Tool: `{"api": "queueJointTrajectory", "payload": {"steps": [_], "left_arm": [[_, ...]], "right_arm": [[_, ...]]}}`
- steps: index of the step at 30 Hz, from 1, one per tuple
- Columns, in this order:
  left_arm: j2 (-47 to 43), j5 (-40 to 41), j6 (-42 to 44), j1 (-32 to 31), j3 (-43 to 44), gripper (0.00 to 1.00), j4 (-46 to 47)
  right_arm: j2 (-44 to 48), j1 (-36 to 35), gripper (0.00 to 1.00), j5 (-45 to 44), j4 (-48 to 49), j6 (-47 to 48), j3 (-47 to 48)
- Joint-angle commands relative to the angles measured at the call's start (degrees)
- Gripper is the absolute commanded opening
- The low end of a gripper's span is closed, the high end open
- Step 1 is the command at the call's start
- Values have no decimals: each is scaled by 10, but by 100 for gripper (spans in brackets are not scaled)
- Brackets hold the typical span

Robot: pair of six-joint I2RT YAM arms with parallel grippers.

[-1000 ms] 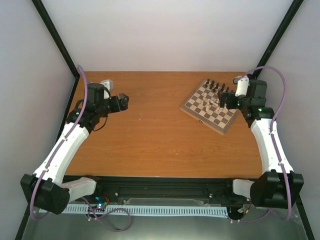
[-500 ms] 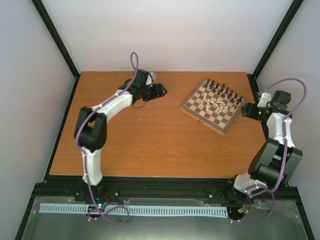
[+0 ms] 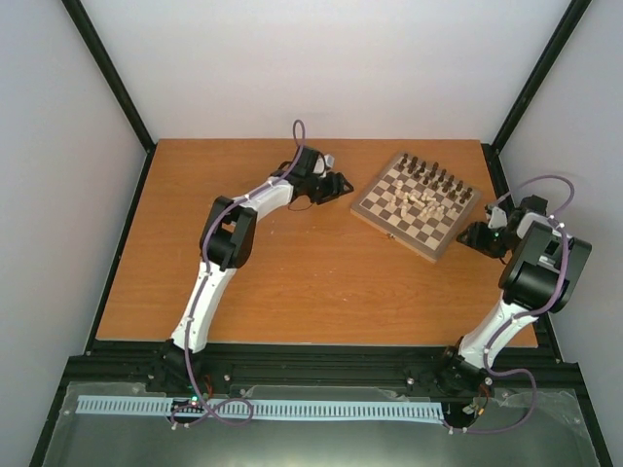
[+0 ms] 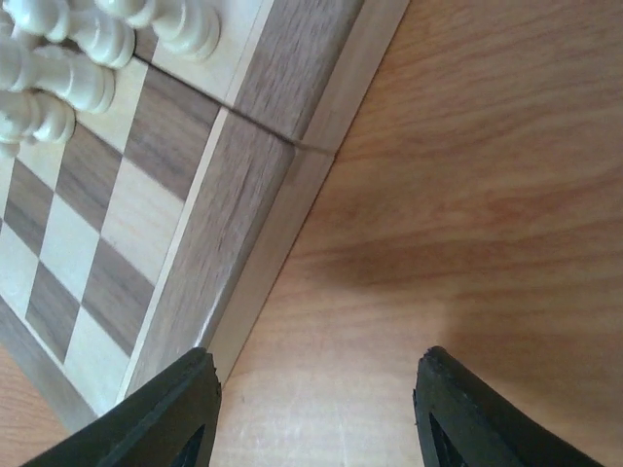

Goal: Set up the chess pieces on the board

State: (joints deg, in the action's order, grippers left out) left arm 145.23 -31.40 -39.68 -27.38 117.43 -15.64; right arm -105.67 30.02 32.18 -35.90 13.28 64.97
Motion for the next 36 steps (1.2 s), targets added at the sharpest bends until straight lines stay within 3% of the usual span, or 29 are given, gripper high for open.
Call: {"api": "queueJointTrajectory", "payload": {"steps": [1, 7, 17, 25, 36], "left_arm": [[42, -30, -20, -19, 60, 65, -1], [87, -40, -25, -37, 115, 61, -22], [90, -47, -4, -59, 102, 46, -46], [15, -23, 35, -79, -11, 39, -41], [-152, 17, 37, -85, -288, 38, 36]], "right_arm": [[-47, 6, 54, 49, 2, 4, 44], [-105, 7, 52, 87, 3, -14, 84], [-150, 4, 48, 130, 17, -31, 104], [-165, -44, 36, 122, -6, 11, 107], [-139, -98, 30, 109, -55, 79, 81]]}}
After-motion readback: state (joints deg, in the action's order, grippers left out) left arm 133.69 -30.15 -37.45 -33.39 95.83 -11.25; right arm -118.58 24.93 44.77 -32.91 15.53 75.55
